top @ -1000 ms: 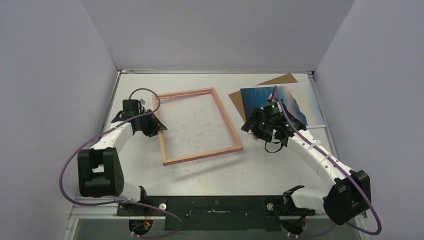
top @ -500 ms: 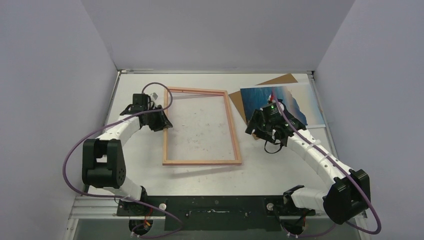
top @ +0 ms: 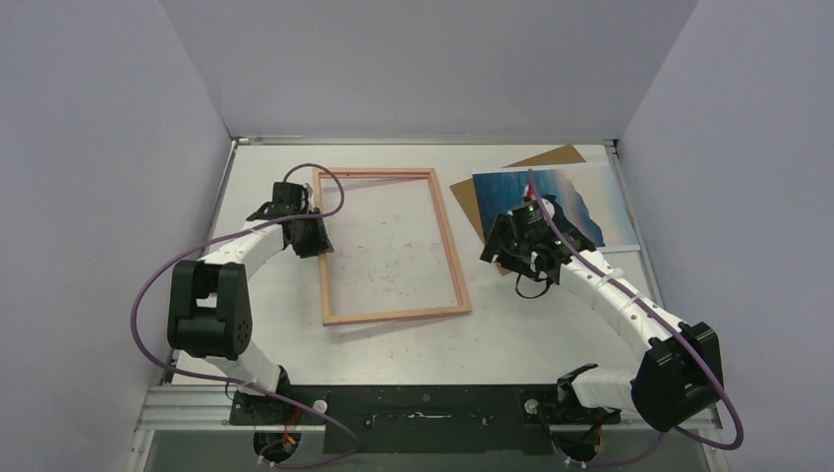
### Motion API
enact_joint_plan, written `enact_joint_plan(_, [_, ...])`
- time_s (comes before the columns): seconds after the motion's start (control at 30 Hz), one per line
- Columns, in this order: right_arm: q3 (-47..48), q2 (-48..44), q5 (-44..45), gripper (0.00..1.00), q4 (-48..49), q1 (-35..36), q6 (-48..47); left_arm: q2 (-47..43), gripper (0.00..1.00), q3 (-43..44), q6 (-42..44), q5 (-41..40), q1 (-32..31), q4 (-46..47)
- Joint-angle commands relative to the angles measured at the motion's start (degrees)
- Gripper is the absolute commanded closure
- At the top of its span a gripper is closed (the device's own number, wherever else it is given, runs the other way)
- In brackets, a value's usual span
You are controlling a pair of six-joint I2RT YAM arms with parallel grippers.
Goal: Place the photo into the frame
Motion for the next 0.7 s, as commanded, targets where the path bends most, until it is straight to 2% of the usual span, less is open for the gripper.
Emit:
enact_joint_plan(0.0, [0.4,0.0,2.7,0.27,2.8,-0.4,0.0,3.2,0.71,5.0,1.6,-4.7,-0.5,-3.0])
enact_joint_plan(0.33, [1.0,1.7,8.2,0.27,2.5,-0.4,1.1,7.5,0.58,10.5,2.1,-10.7,-0.7,-9.5])
enact_joint_plan(0.67, [3.7,6.2,8.1,0.27,3.6,-5.3,-1.2,1.9,0.47,15.8,2.8,-6.7,-0.8,-12.4])
